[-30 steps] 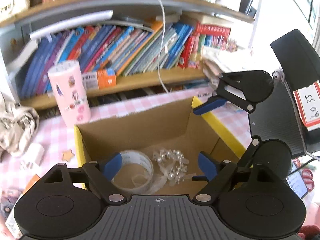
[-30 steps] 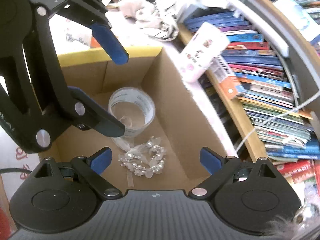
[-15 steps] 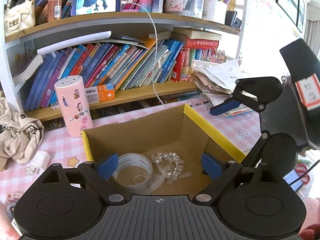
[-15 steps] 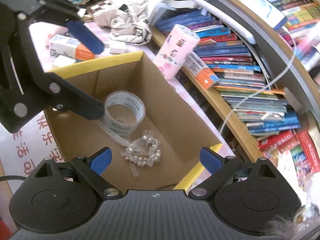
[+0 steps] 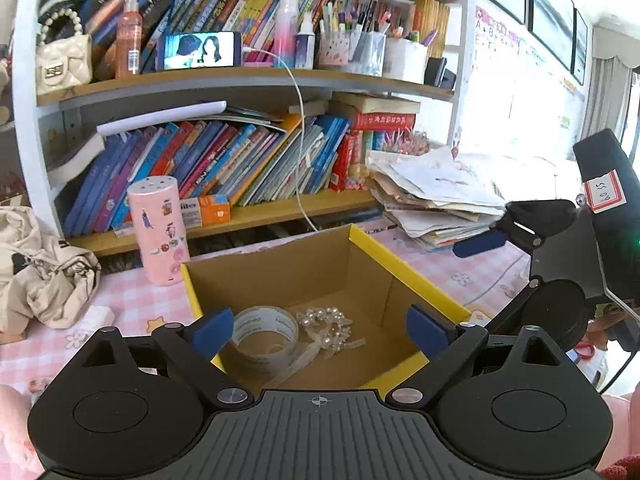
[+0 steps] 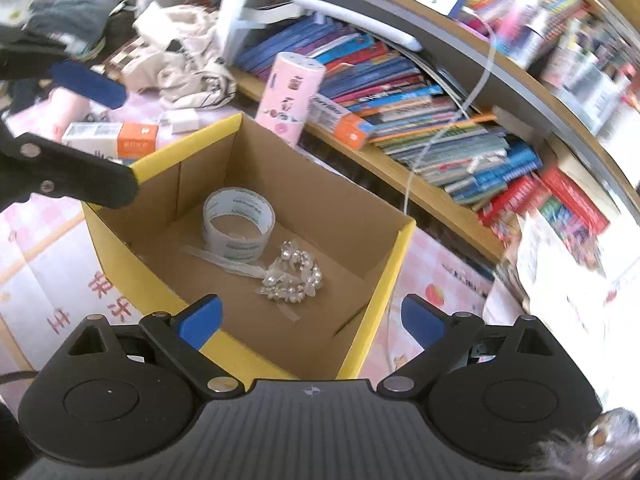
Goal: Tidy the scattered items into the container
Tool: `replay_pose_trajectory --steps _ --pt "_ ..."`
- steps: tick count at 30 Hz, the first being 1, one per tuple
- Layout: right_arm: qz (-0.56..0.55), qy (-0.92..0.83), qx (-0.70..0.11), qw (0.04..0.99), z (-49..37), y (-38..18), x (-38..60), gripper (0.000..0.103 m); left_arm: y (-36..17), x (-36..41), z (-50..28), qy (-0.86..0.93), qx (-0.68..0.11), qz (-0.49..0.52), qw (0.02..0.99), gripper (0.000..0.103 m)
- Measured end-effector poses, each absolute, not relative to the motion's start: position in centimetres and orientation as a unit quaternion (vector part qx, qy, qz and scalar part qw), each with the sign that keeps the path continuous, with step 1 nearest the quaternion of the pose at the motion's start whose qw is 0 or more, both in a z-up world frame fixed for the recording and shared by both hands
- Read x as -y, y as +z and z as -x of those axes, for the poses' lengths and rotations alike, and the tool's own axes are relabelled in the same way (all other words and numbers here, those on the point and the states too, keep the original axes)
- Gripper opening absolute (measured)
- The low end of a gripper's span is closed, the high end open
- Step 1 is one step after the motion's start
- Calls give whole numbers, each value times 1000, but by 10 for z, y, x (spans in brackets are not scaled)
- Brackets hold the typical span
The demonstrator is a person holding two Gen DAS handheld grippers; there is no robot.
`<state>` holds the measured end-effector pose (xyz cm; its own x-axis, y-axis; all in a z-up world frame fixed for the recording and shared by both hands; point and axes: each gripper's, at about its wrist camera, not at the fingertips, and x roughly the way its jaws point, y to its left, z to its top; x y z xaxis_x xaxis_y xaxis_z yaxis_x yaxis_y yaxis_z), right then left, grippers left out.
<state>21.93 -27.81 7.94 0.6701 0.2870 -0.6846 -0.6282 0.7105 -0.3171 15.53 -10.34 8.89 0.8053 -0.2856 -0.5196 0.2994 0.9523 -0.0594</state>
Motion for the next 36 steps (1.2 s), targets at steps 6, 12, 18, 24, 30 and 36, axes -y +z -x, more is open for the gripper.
replay_pose_trajectory --steps 6,12,18,24,30,36 --pt "238 238 -317 887 -185 79 273 97 86 89 -126 -159 -273 -8 949 96" --pt "211 224 -321 896 -148 75 261 97 79 69 -98 -154 -282 7 947 96" --pt "177 198 -329 906 -116 65 245 97 66 45 -72 -140 -302 17 943 96" --pt "145 187 -351 906 -90 51 228 97 51 22 -53 -107 -320 31 941 96" --pt "133 190 -368 901 -70 37 205 97 41 2 -35 -61 -338 34 939 96" --pt "111 207 -385 892 -60 26 187 97 32 -10 -13 -16 -351 35 935 96"
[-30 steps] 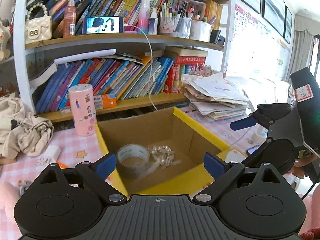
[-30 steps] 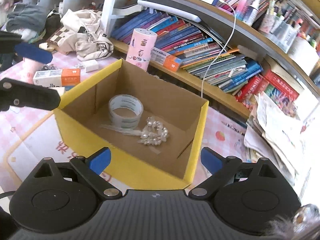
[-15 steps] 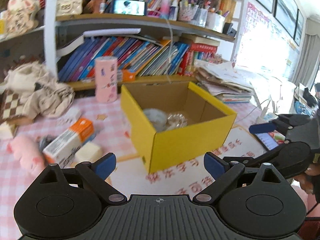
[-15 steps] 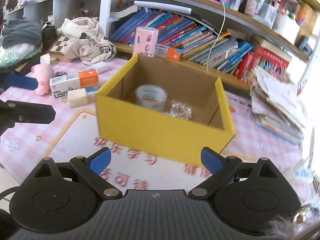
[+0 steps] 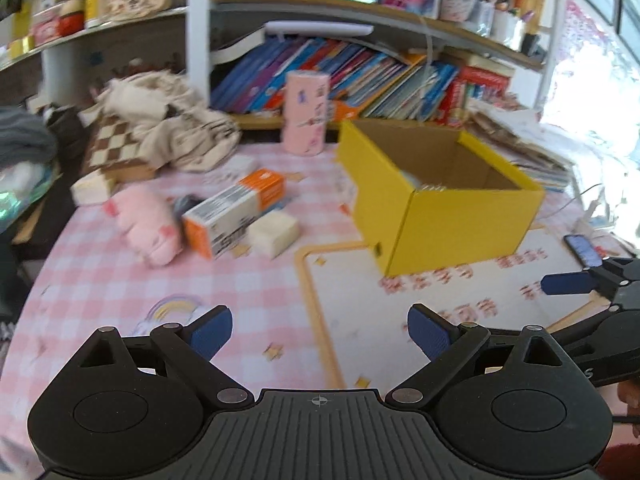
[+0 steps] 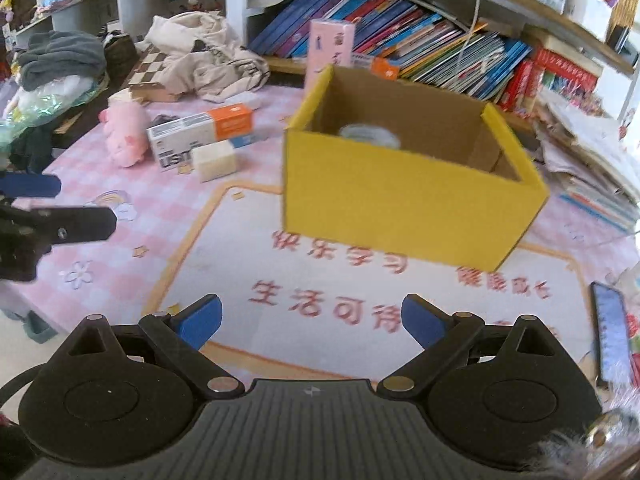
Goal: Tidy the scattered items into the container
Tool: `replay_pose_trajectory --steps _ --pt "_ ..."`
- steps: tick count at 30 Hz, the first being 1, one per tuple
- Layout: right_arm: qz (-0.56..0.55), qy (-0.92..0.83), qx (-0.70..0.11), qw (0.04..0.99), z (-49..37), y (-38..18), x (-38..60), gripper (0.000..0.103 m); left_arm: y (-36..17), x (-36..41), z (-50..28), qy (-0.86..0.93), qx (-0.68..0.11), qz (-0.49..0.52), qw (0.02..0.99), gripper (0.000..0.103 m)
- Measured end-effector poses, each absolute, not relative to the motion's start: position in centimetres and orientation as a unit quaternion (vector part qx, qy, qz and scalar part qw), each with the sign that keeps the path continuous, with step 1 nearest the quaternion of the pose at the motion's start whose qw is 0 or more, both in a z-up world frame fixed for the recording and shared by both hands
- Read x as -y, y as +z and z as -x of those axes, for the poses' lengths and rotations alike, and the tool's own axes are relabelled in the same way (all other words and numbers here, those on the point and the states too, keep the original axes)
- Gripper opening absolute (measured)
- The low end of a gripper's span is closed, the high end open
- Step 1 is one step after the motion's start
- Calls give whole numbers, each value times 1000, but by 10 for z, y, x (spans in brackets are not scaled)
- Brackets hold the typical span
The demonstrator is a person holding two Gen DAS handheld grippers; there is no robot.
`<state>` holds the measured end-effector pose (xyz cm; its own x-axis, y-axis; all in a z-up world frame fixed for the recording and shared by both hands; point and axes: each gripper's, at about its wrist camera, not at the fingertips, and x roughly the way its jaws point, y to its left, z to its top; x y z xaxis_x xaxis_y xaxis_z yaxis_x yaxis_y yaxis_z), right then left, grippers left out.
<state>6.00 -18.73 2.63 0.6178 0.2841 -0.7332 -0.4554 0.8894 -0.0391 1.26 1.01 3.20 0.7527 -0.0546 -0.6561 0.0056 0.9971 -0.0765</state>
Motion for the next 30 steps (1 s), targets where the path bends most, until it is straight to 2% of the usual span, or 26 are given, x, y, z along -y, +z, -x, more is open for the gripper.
replay_pose_trajectory --steps 5,13,30 --pt "96 241 -403 878 -57 24 174 97 31 -22 -3 4 -357 35 933 96" --pt "140 259 -396 870 -60 21 141 97 30 -37 7 29 -356 52 932 96" --pt "163 301 -359 868 -42 21 95 95 25 -77 22 120 -339 88 929 96"
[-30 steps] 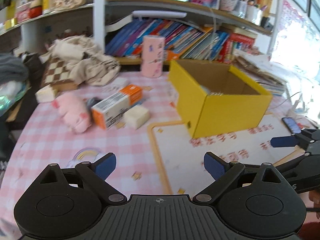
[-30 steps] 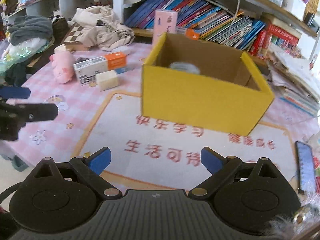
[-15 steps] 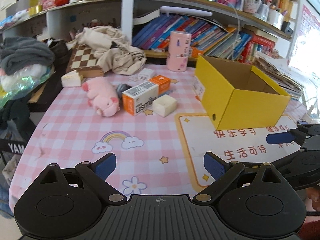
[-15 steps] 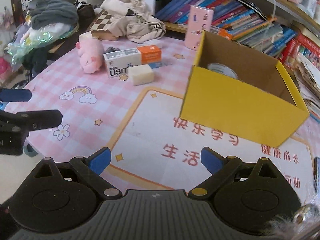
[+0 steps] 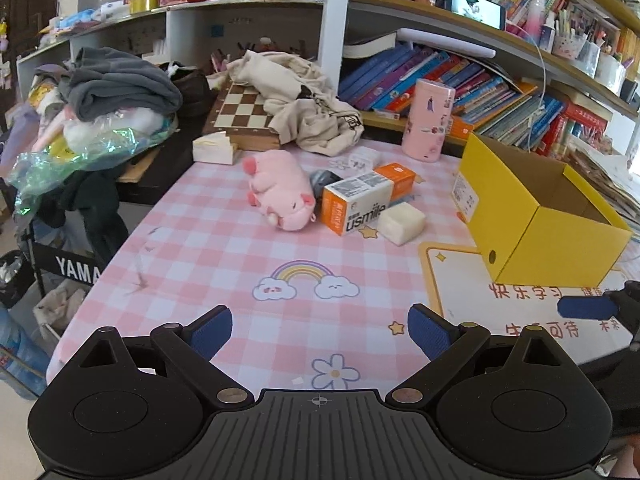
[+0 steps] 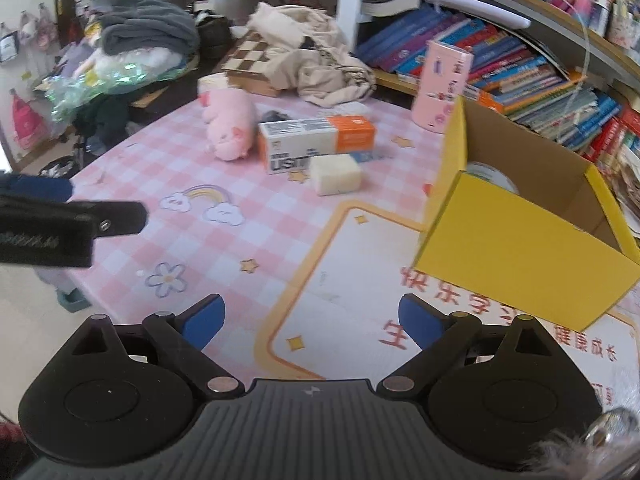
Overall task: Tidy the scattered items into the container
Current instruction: 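Move both tools toward the pink plush pig and white sponge block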
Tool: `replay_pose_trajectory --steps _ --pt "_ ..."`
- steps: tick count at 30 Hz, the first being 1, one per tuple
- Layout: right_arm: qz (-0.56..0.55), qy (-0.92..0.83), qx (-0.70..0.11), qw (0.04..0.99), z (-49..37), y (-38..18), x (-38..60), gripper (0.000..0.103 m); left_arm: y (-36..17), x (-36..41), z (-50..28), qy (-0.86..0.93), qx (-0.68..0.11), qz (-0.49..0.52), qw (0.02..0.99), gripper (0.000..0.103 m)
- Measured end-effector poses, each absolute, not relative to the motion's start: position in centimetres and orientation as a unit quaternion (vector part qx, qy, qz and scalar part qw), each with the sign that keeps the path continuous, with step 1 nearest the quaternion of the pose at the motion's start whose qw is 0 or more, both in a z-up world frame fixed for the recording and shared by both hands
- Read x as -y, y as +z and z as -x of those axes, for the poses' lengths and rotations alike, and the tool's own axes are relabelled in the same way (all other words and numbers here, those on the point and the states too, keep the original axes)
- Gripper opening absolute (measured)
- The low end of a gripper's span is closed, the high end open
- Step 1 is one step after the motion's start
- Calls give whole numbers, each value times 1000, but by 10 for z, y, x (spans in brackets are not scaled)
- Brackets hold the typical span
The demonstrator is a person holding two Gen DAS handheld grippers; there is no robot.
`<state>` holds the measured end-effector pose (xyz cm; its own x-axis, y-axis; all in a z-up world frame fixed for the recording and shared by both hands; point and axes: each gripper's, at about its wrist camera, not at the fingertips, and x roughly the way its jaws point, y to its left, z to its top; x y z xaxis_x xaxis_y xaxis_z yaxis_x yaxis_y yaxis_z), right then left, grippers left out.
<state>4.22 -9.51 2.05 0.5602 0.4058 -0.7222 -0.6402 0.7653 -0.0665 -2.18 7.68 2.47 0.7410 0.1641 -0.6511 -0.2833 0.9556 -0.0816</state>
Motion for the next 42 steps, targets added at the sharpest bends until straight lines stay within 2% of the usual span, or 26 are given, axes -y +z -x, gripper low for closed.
replay_pose_trajectory --steps 24,42 --pt "165 312 -360 864 -41 19 73 95 21 -97 31 127 -344 96 925 96" --pt "179 331 -366 851 -69 6 54 95 10 -108 1 125 -362 98 918 96"
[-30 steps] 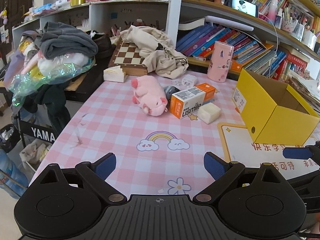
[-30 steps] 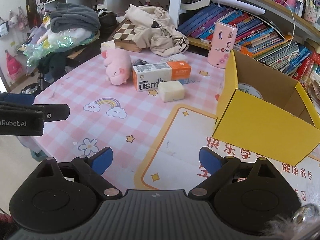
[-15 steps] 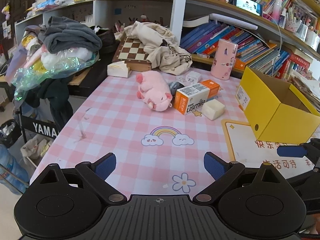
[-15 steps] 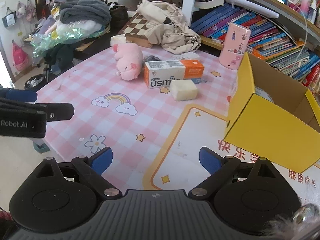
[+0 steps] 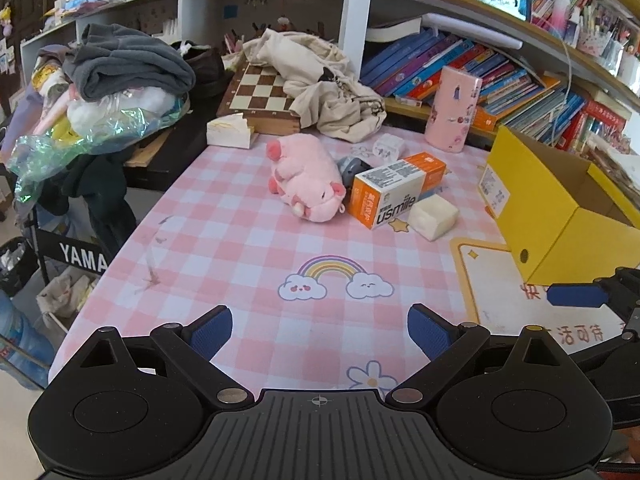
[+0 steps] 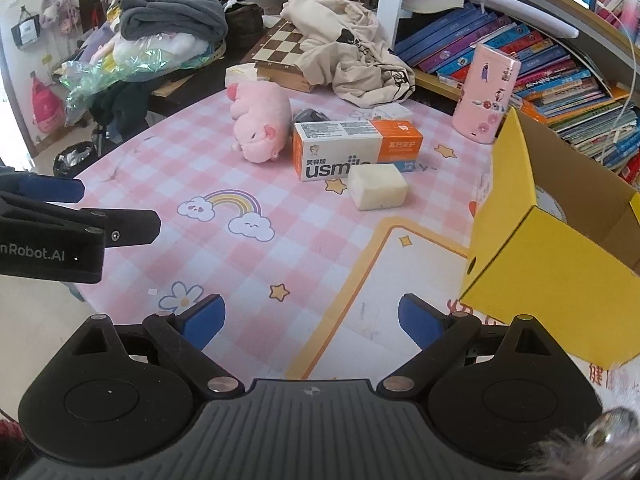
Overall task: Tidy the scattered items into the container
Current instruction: 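Move both tools toward the pink plush pig and white sponge block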
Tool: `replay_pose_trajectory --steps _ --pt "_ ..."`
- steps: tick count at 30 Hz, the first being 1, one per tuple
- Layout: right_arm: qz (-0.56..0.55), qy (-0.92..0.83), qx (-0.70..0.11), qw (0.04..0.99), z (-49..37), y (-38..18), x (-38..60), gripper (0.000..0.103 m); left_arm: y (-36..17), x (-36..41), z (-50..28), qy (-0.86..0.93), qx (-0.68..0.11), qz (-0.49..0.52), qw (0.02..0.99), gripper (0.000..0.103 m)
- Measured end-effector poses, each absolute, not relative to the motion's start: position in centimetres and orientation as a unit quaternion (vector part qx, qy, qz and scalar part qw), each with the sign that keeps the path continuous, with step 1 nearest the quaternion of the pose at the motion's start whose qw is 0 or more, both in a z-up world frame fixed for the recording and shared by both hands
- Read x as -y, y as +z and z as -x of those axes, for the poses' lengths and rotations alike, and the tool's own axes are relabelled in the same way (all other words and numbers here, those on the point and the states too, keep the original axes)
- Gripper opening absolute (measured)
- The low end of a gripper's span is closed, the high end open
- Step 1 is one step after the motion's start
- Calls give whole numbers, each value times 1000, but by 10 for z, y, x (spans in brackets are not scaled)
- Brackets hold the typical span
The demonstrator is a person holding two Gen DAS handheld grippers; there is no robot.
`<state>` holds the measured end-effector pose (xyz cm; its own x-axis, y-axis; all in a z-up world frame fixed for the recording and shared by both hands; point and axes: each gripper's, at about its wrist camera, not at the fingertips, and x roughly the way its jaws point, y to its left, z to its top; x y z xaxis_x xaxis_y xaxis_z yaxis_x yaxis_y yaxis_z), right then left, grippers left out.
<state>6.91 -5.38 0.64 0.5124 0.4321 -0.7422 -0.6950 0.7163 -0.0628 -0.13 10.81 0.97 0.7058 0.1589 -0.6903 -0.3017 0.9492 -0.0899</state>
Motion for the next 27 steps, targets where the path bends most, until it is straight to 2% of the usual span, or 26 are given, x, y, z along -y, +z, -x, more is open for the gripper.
replay_pose_trajectory --steps 11,20,27 --pt "191 342 -371 842 -108 1 33 94 5 -122 -31 131 -367 103 915 96" --pt "195 336 -362 847 -141 -3 18 84 4 -132 -62 138 -369 87 915 96" --pt "215 337 -341 851 -158 -9 2 82 -1 -141 -85 145 -377 83 911 96"
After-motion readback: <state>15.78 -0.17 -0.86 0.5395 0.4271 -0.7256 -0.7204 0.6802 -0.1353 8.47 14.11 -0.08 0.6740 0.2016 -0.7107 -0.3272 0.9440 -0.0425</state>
